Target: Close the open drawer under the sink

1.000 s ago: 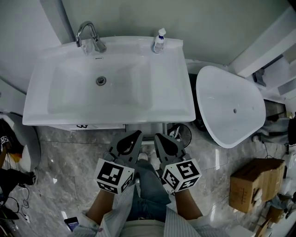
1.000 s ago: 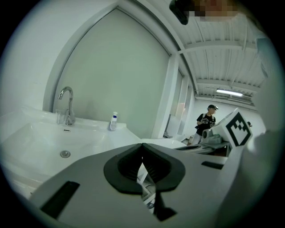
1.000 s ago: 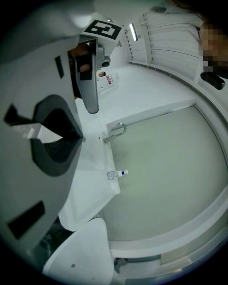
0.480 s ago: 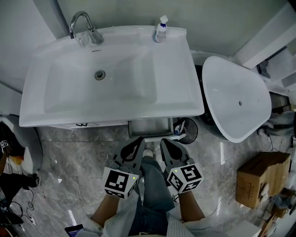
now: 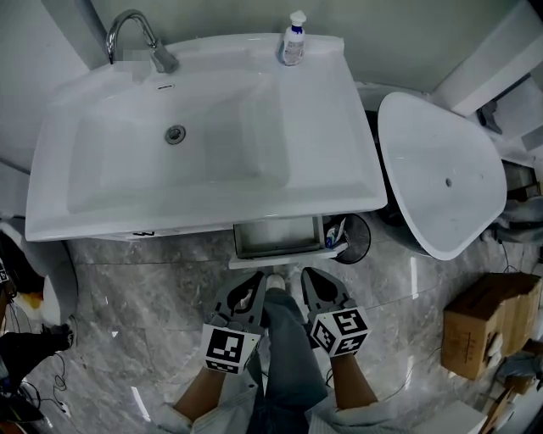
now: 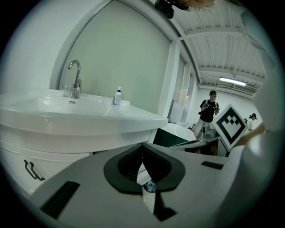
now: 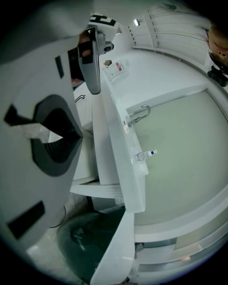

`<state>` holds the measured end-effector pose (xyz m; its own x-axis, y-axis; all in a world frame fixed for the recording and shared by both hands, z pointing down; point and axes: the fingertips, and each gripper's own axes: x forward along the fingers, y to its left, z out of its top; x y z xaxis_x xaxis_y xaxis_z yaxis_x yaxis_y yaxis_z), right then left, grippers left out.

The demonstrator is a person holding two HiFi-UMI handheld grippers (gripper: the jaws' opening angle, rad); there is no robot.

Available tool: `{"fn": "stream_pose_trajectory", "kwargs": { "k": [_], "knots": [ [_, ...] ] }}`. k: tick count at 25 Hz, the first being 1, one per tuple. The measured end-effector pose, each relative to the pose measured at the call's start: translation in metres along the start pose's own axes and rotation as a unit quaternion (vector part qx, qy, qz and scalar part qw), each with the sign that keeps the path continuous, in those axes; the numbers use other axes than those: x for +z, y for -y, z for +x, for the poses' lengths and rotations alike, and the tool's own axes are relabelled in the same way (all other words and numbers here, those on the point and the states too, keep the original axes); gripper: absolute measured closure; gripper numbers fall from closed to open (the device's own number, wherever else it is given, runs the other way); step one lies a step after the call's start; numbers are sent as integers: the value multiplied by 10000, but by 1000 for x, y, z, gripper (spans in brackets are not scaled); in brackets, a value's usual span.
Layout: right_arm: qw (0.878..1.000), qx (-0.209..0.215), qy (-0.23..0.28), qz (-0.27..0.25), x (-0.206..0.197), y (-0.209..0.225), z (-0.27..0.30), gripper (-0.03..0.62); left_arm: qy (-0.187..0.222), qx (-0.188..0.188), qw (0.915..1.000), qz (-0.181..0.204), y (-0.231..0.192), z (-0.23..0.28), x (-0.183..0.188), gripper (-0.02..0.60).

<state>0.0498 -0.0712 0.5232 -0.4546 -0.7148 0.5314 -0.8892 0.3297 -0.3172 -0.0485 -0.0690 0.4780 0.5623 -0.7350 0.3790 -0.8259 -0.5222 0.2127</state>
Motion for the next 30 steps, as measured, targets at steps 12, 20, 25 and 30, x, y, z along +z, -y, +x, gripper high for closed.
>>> {"fn": "stream_pose_trajectory", "kwargs": {
  "k": [12, 20, 25, 30],
  "knots": [
    [9993, -277, -242, -2, -61, 37, 32, 585, -248, 85, 9996, -45, -7, 24, -68, 566],
    [9989, -365, -275, 58, -87, 52, 50, 585, -555, 6, 9984, 48, -11, 37, -111, 566],
    [9989, -374, -271, 82, -94, 55, 64, 585, -689, 89, 9976, 44, -19, 48, -128, 566],
    [9990, -314, -312, 61, -104, 55, 76, 585, -848, 5, 9964, 70, -19, 56, -146, 566]
  ]
}}
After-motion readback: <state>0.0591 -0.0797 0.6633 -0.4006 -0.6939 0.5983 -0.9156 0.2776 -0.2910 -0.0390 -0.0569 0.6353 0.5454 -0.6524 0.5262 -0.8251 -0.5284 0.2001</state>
